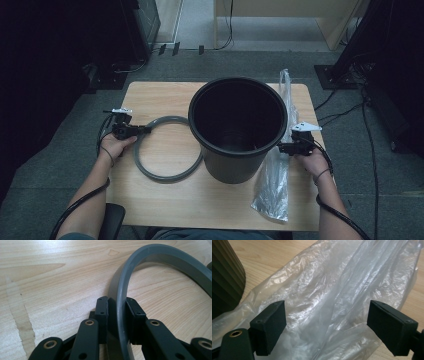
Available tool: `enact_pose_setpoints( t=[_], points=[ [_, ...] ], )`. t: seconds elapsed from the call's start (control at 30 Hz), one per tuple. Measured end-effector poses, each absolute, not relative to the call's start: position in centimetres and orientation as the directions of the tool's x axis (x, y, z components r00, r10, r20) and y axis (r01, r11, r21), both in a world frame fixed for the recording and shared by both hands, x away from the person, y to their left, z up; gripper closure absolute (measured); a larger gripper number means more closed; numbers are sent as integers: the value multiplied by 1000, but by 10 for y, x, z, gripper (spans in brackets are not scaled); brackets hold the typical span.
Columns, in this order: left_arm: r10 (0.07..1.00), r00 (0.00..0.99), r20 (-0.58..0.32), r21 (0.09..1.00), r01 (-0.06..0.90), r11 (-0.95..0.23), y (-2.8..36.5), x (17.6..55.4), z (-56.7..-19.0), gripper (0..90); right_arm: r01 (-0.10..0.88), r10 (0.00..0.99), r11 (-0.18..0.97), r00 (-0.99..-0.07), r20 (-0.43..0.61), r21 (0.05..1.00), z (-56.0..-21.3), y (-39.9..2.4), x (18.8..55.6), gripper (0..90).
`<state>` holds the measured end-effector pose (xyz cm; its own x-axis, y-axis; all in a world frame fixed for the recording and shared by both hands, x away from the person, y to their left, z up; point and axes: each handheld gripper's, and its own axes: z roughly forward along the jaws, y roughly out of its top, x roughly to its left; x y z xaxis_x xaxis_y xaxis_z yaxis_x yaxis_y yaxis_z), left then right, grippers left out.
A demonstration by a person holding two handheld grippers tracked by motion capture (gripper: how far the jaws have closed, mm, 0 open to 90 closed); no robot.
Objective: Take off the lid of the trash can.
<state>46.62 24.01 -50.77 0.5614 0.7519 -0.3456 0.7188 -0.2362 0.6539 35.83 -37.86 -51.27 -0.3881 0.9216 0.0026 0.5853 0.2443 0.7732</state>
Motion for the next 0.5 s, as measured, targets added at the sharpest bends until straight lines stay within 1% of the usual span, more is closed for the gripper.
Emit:
enact_pose_setpoints(
  t=[0.1, 0.17, 0.23, 0.3, 0.37, 0.43, 0.5],
  points=[
    [750, 560, -352, 657, 718, -228, 241, 466, -509, 727, 593, 926, 232, -378, 12, 771, -519, -378, 361, 160],
    [750, 560, -352, 661, 716, -224, 242, 466, -509, 715, 619, 928, 236, -372, 15, 749, -523, -377, 364, 169],
    [746, 560, -360, 663, 716, -218, 242, 466, -509, 684, 621, 925, 241, -378, 16, 746, -523, -376, 365, 169],
    [745, 565, -354, 667, 711, -222, 242, 466, -509, 671, 630, 927, 236, -373, 22, 740, -523, -376, 365, 172],
    [740, 574, -351, 673, 704, -227, 241, 465, -509, 637, 640, 934, 217, -356, 33, 737, -523, -376, 365, 174],
    [737, 584, -341, 678, 695, -237, 239, 464, -509, 618, 640, 936, 215, -351, 33, 737, -523, -376, 365, 174],
    [734, 591, -335, 686, 687, -240, 239, 464, -509, 580, 641, 936, 213, -349, 33, 737, -523, -376, 365, 174]
  ],
)
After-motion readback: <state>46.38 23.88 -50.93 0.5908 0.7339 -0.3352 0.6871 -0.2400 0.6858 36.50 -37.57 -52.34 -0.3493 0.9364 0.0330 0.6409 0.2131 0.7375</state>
